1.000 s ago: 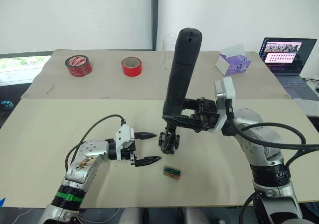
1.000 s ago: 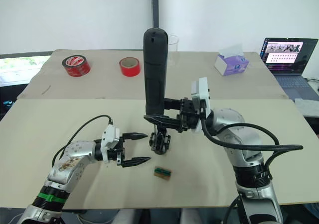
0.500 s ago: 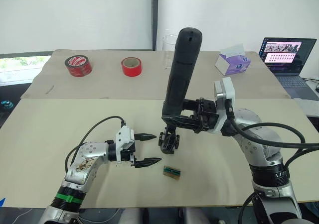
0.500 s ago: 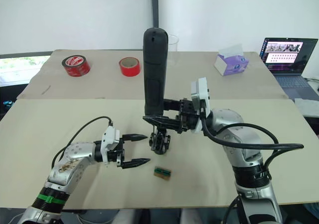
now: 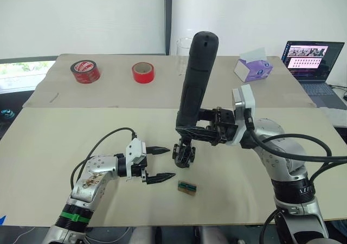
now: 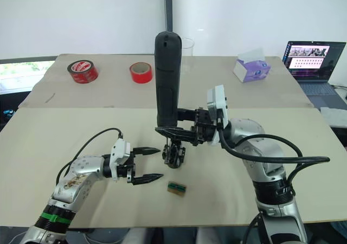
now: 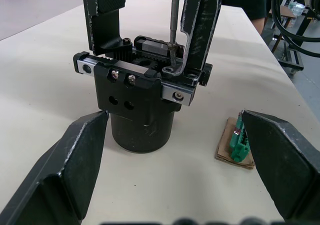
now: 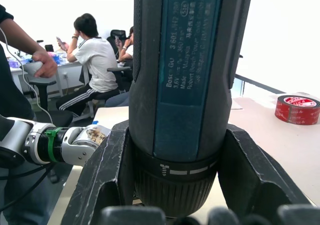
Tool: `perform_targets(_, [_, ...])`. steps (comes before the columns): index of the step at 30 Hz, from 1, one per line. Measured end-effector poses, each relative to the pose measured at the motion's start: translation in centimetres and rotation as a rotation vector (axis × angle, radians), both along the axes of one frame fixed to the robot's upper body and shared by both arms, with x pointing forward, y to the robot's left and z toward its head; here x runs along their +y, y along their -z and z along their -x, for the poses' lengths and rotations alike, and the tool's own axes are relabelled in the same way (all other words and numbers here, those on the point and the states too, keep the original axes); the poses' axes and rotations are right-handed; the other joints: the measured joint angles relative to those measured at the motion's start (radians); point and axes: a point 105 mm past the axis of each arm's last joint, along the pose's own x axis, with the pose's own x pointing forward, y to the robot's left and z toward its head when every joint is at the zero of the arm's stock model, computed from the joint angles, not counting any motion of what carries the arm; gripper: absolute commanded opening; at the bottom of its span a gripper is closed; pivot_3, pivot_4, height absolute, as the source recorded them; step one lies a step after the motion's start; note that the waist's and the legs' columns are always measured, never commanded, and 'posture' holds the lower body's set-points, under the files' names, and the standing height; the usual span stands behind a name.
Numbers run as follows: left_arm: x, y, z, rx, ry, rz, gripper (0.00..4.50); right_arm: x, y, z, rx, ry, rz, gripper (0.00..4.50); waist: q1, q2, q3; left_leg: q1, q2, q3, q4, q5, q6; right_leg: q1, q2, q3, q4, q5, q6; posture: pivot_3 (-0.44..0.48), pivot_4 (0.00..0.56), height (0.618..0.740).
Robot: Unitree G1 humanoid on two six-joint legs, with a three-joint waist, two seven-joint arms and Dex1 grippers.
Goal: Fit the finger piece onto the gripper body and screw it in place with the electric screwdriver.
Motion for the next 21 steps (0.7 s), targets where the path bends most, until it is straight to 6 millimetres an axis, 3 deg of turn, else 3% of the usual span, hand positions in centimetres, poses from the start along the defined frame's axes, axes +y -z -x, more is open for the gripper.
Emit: perform_targets(21, [-0.18,0.05,-0.01,-0.001,0.000,0.002,4.50,0.12,0.26,0.00,-0.012,0.000,0.021,1.92,0.000,0.000,0.000,0.000,0.000,0.000,0.000,0.000,0.000,0.000,0.000,0.000,0.000,0.000,0.000,0.000,0.150,0.740])
